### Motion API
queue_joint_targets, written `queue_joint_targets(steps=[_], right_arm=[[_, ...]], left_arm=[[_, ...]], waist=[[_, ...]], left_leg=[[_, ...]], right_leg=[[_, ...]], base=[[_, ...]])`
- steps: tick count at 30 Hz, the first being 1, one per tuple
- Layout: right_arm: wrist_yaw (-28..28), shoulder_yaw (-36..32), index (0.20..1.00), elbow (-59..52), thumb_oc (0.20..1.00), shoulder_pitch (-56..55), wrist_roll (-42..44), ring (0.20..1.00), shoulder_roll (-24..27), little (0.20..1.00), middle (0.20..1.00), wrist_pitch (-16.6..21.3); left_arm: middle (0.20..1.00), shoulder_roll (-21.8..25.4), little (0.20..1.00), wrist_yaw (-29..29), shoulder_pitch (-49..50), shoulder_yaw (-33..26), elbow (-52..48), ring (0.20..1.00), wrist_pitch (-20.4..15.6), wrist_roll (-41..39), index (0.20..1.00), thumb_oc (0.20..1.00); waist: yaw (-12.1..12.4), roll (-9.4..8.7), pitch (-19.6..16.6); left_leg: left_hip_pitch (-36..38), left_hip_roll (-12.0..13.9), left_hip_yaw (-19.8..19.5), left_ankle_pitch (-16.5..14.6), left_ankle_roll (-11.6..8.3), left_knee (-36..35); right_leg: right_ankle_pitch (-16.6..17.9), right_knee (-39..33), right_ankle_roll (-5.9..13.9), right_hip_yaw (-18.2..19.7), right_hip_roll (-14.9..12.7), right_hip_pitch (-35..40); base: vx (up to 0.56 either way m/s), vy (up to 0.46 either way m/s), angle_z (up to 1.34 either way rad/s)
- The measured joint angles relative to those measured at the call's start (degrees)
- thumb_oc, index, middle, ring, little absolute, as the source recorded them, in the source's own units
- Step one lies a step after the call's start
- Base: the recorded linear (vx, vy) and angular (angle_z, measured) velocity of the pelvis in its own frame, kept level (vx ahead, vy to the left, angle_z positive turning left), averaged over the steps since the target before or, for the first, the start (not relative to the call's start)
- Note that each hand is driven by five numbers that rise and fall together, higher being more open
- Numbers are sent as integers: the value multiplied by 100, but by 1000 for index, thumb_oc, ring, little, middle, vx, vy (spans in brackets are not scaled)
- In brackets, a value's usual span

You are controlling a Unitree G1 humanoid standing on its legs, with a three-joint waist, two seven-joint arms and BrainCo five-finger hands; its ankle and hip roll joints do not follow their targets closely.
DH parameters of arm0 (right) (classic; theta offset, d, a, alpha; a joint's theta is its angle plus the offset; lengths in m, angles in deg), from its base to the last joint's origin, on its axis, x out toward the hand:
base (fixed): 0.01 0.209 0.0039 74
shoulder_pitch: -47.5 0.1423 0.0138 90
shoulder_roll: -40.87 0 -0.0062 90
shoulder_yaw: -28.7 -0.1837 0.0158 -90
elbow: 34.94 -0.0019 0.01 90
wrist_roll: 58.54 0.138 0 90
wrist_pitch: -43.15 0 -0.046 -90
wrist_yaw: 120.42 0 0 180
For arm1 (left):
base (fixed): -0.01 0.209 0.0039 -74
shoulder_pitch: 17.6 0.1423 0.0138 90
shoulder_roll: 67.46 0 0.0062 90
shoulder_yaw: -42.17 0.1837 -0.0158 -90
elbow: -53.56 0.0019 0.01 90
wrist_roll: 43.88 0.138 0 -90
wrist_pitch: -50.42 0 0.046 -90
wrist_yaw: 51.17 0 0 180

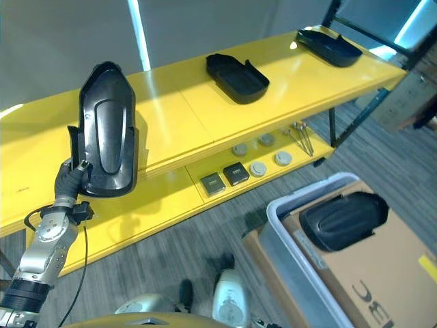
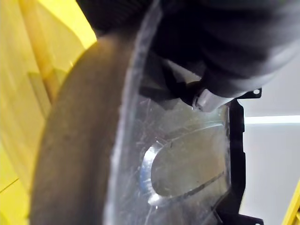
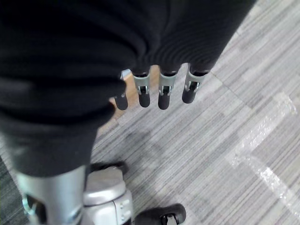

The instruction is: Move parts from the plastic box to the shelf.

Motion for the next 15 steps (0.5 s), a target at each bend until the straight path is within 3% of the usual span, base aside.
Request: queue_joint_targets(steps=[1,2,4,6,7,8,9,10,11,12,13,15], right_arm=[[2,-67,1000,109,1000,-18,-26,1000,-31,1000,1000,-3],[4,-111,1000,135,1000,-65,-27,1000,-70,1000,1000,-24],[-6,36,1000,90,1000,-190,-168,1000,-102,1000,1000,-62],[-18,115,1000,81,1000,-205,-242,1000,-87,1000,1000,-44],[-20,212,1000,80,1000,-157,-245,1000,-72,1000,1000,-16],[-11,288,1000,-125,1000,-67,-213,1000,-20,1000,1000,-32],[-8,265,1000,-257,1000,-39,-176,1000,-4,1000,1000,-3],[-9,170,1000,-284,1000,-19,-126,1000,10,1000,1000,0],[-6,49,1000,-283,1000,-35,-40,1000,35,1000,1000,-25],[1,-42,1000,-292,1000,-48,37,1000,104,1000,1000,-45],[7,-107,1000,-336,1000,-47,44,1000,145,1000,1000,-44],[8,-157,1000,-360,1000,-27,43,1000,148,1000,1000,-50]], left_arm=[[200,7,200,11,-21,19,-42,200,8,-1,200,200],[200,11,200,12,-1,23,-76,200,8,-1,200,200],[200,10,200,-8,189,-59,-99,200,34,-3,200,200],[200,27,200,-66,292,-44,-97,200,57,-16,200,200],[200,10,200,-145,286,6,-91,200,86,-22,200,200],[200,-118,200,-264,281,63,-103,200,192,-66,200,200],[200,-138,200,-279,280,117,-122,200,291,-111,200,200],[200,-114,200,-294,266,219,-158,200,395,-129,200,200],[200,-82,200,-266,225,349,-197,200,449,-132,200,200],[200,-113,200,-261,175,451,-202,200,481,-125,200,200],[200,-122,200,-264,190,485,-198,200,541,-124,200,200],[200,-8,200,-311,189,462,-201,200,605,-89,200,200]], waist=[[-22,-56,6],[-48,-105,1],[84,-237,-98],[110,-395,-244],[119,-478,-294],[258,-527,-302],[194,-628,-284],[97,-683,-271],[-2,-680,-267],[-73,-564,-238],[-92,-522,-214],[-69,-524,-221]], left_leg=[[53,-16,-205,-54,27,88],[142,1,-277,-64,72,106],[517,34,-535,-39,57,-105],[724,49,-622,-42,43,-256],[789,50,-711,-68,-6,-268],[623,52,-394,-189,-274,145],[308,70,-13,-369,-561,686],[101,379,548,-504,-531,813],[-2,939,1275,-507,-622,624],[-94,1549,1708,-319,-840,320],[-73,1723,1938,-1,-976,281],[197,1574,2002,219,-902,-173]], right_leg=[[224,-4,8,153,35,29],[451,7,-108,150,47,101],[905,21,-242,-211,107,530],[1301,51,-378,-281,168,996],[1363,59,-440,-436,150,1249],[1293,58,-574,-582,94,1301],[1250,58,-640,-630,-54,1363],[1196,63,-669,-721,-88,1437],[1055,63,-624,-908,-38,1534],[862,63,-528,-1105,77,1623],[843,62,-512,-1162,98,1662],[798,21,-443,-1024,53,1624]], base=[[332,-409,131],[236,-325,91],[188,-321,69],[219,-411,75],[148,-337,77],[118,-318,81],[77,-245,101],[65,-174,138],[48,-116,156],[62,-103,120],[55,-57,67],[52,-15,-12]])
